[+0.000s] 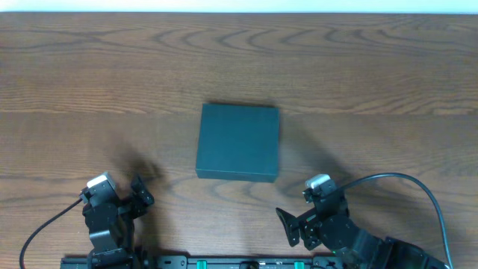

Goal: Pack container

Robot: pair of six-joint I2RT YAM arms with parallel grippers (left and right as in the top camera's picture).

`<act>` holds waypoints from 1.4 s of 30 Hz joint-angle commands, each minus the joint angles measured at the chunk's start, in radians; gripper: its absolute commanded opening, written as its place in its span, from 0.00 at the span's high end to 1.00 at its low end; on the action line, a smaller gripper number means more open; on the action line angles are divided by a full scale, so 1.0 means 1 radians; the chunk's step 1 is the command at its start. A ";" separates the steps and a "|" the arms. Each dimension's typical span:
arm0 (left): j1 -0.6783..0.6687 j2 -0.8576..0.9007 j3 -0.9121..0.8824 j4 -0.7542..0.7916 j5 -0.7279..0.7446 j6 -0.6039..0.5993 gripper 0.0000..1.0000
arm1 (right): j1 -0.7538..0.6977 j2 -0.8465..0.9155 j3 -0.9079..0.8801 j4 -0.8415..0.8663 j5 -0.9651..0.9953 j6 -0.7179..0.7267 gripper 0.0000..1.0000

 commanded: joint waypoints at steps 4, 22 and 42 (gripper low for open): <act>0.003 -0.007 -0.008 0.000 -0.007 0.007 0.05 | -0.007 -0.004 0.013 -0.002 0.004 -0.010 0.01; 0.003 -0.007 -0.008 0.000 -0.007 0.007 0.05 | -0.418 -0.288 -0.267 0.121 -0.170 -0.481 0.01; 0.003 -0.007 -0.008 0.000 -0.007 0.007 0.05 | -0.427 -0.477 -0.396 0.111 -0.257 -0.496 0.01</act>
